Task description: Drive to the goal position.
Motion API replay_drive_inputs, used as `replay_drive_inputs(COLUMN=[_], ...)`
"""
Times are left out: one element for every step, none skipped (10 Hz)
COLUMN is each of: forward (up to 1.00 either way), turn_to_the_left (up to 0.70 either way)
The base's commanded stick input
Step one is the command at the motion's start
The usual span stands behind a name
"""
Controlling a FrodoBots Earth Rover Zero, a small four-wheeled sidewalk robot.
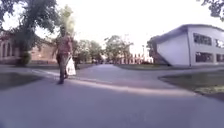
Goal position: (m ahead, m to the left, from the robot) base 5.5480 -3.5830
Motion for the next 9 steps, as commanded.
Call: replay_drive_inputs(forward=[0.7, 0.7, 0.7, 0.7, 0.7, 0.7, 0.7, 0.7, 0.7], turn_to_the_left=[0.0, 0.0, 0.0, 0.0, 0.0, 0.0, 0.0, 0.0, 0.0])
